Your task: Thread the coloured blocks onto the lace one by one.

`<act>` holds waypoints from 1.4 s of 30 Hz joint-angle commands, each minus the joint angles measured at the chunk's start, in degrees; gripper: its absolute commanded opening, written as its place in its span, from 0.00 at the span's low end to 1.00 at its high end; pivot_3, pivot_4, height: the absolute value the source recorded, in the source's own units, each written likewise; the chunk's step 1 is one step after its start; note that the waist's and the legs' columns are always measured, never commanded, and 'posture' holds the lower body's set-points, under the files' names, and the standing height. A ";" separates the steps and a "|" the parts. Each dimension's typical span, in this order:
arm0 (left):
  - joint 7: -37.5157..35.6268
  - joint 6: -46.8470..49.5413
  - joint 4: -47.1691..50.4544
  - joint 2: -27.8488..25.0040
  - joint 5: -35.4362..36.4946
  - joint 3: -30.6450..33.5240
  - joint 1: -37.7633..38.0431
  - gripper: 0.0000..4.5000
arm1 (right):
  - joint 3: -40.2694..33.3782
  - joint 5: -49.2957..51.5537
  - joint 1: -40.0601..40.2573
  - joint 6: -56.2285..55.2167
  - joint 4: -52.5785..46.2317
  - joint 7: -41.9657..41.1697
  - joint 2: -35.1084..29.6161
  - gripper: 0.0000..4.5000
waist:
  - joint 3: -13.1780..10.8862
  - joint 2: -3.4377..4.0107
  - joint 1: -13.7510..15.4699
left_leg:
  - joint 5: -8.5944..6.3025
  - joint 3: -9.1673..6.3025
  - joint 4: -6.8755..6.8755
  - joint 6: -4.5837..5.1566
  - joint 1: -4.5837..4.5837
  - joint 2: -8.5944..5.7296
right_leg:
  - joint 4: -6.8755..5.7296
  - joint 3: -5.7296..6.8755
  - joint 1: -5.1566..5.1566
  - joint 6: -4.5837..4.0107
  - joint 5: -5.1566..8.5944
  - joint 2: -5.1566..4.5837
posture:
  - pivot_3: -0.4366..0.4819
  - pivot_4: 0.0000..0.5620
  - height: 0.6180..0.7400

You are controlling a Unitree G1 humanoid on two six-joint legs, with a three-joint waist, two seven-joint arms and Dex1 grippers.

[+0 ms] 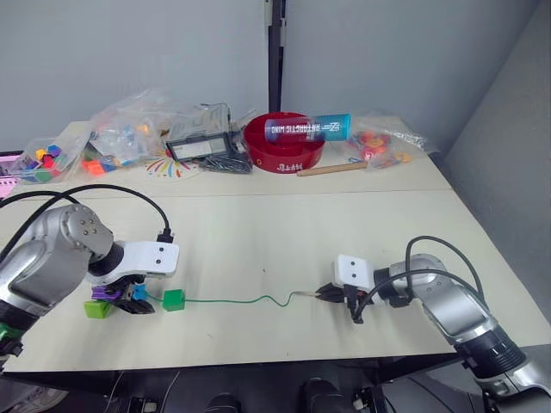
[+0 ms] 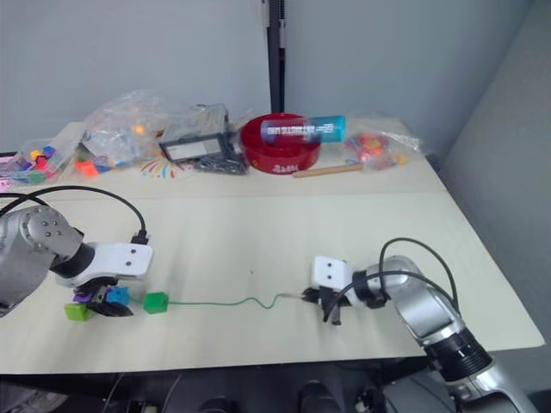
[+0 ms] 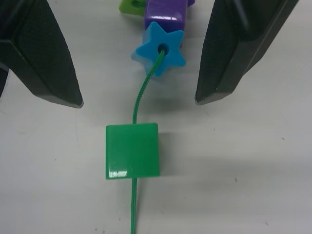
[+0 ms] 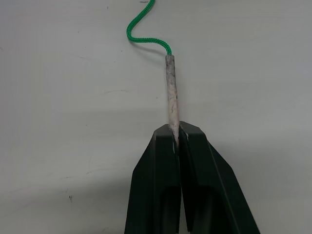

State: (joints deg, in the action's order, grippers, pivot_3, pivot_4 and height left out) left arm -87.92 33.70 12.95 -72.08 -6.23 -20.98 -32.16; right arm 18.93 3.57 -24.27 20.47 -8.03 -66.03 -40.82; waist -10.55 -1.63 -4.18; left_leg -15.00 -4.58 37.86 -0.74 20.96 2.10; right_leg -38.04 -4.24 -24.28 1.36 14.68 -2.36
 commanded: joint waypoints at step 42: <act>2.53 1.57 -1.64 4.38 -8.77 -5.06 4.79 0.27 | -8.59 1.42 8.25 -2.20 3.23 1.29 -10.30 0.00 | 0.07 -0.01 0.30 | -0.03 0.02 0.01 0.05 -0.22 -0.07 | 0.03 -0.05 0.25 -0.04 -0.02 -0.10 | 0.48 0.27 1.00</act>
State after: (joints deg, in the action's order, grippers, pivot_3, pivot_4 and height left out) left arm -84.95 35.15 13.62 -66.05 -14.38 -25.01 -29.44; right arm 12.02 5.83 -17.87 18.78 -7.18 -64.36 -49.12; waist -10.48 -1.63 -3.88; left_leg -15.03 -4.54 37.86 -0.69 20.71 2.02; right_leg -38.01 -4.31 -24.02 1.34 14.67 -2.46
